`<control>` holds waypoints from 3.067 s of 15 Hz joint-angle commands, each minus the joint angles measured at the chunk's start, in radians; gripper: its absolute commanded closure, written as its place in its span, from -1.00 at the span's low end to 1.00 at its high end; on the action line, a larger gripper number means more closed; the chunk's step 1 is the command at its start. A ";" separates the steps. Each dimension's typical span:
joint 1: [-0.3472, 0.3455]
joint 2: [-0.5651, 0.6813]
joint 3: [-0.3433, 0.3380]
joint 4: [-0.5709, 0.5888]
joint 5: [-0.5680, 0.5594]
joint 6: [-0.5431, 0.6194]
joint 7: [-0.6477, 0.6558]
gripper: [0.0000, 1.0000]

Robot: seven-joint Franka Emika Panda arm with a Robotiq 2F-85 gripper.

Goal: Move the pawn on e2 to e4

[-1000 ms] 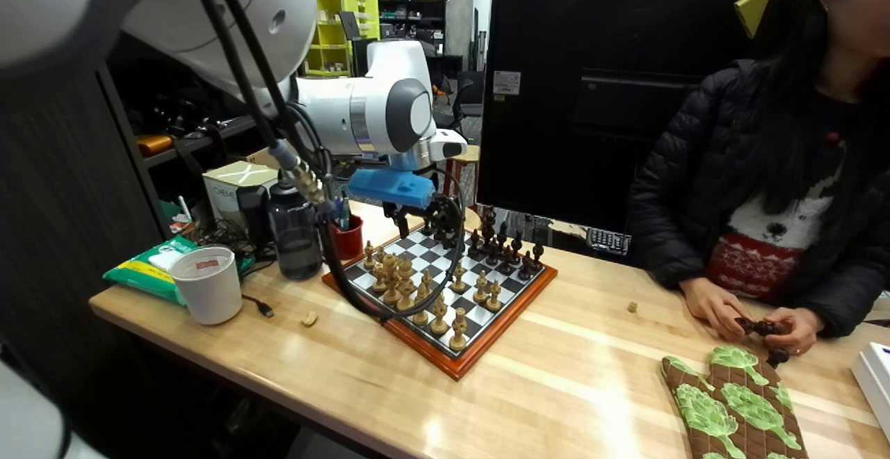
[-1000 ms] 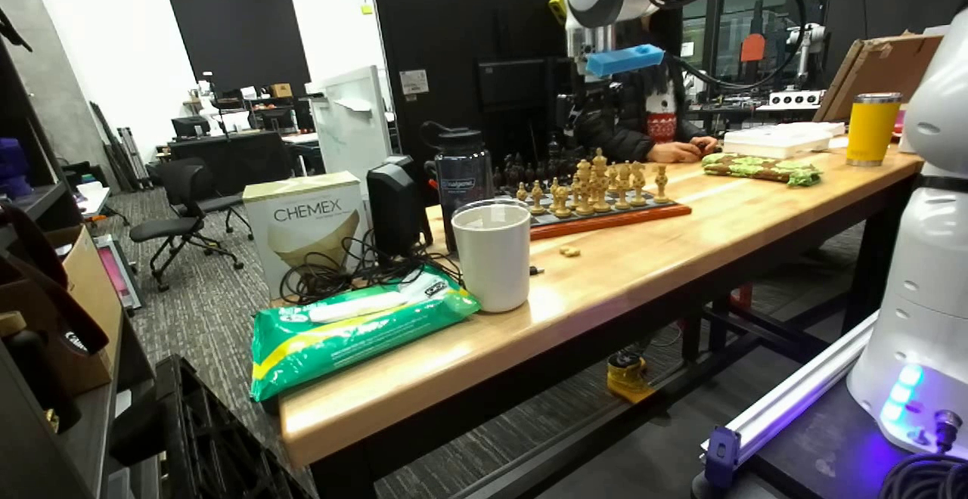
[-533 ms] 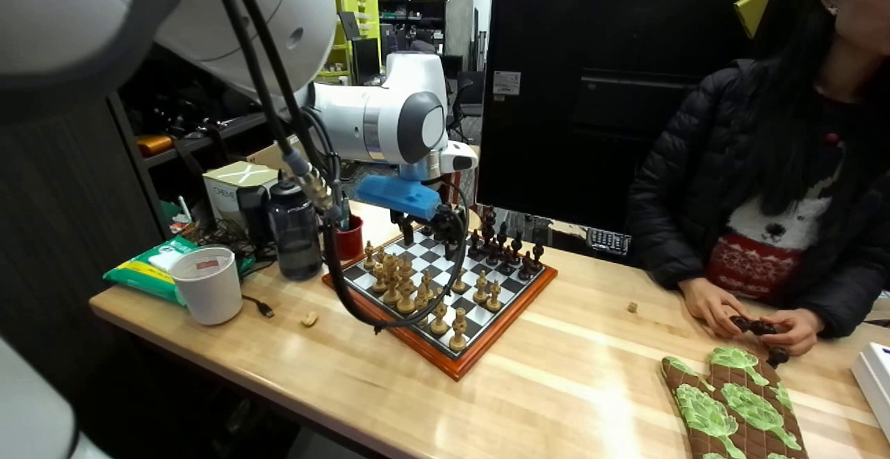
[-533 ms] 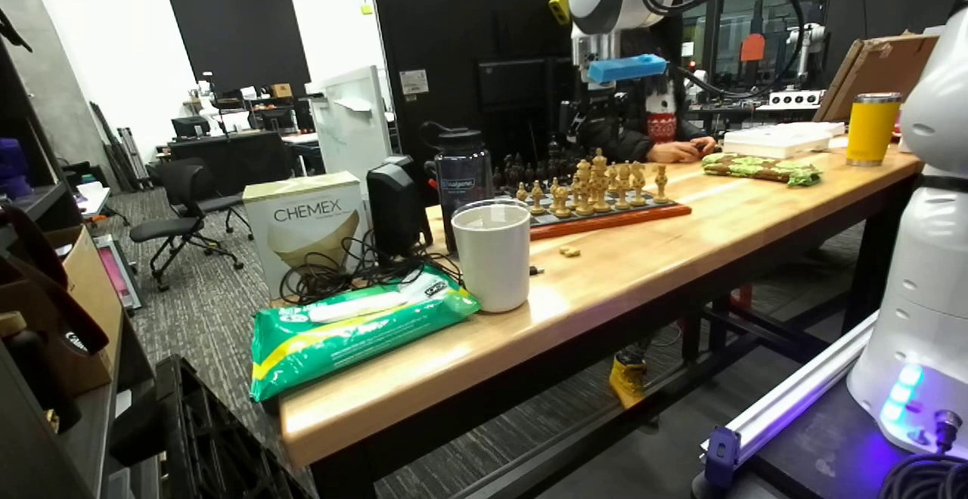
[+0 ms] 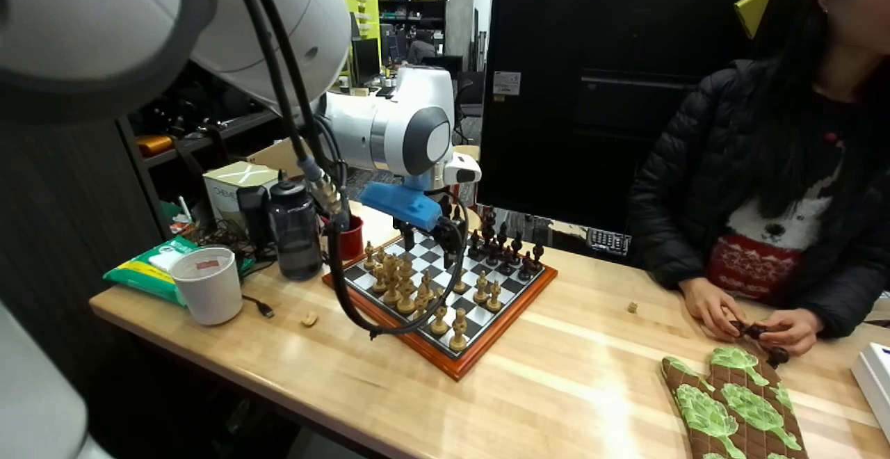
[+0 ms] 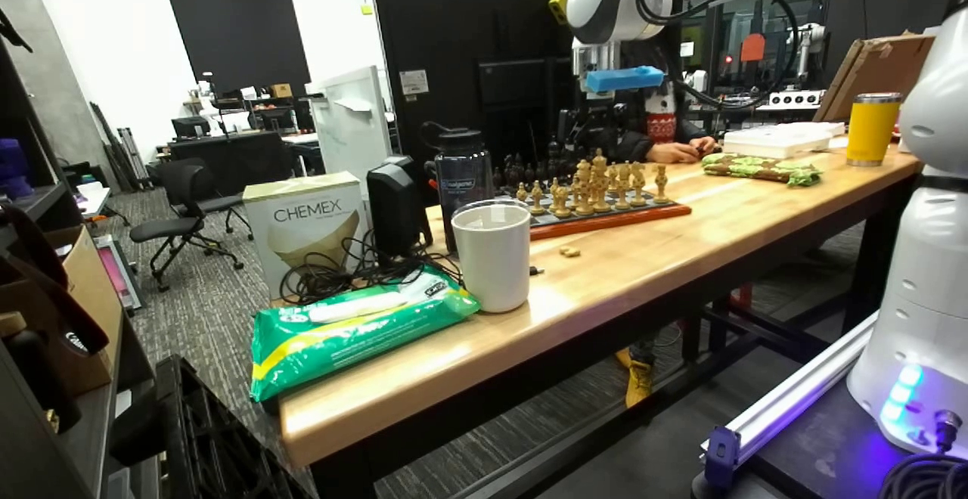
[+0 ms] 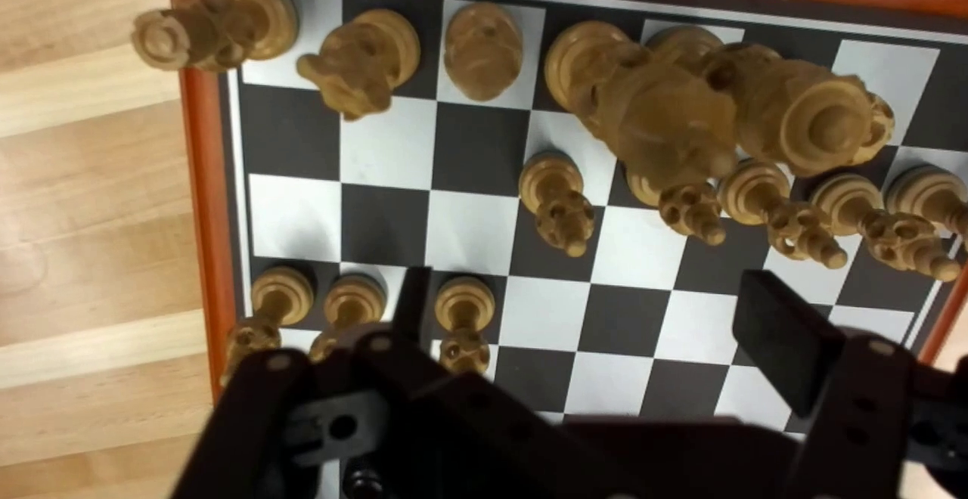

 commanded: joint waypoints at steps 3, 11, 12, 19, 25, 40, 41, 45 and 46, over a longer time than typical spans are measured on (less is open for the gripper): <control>-0.009 0.029 -0.010 0.004 0.030 0.015 0.009 -1.00; -0.015 0.064 -0.023 -0.003 0.071 0.028 -0.002 -1.00; -0.016 0.069 -0.023 -0.001 0.075 0.029 -0.005 -1.00; -0.012 0.095 -0.021 0.003 0.072 0.041 -0.009 0.24; -0.004 0.105 -0.014 0.010 0.060 0.032 -0.010 0.90; 0.018 0.130 0.002 0.141 -0.065 -0.017 -0.018 0.88; 0.016 0.140 0.002 0.148 -0.055 -0.017 -0.027 0.88; 0.015 0.188 -0.002 0.177 -0.049 -0.023 -0.029 0.88; 0.015 0.199 -0.003 0.183 -0.049 -0.021 -0.031 0.88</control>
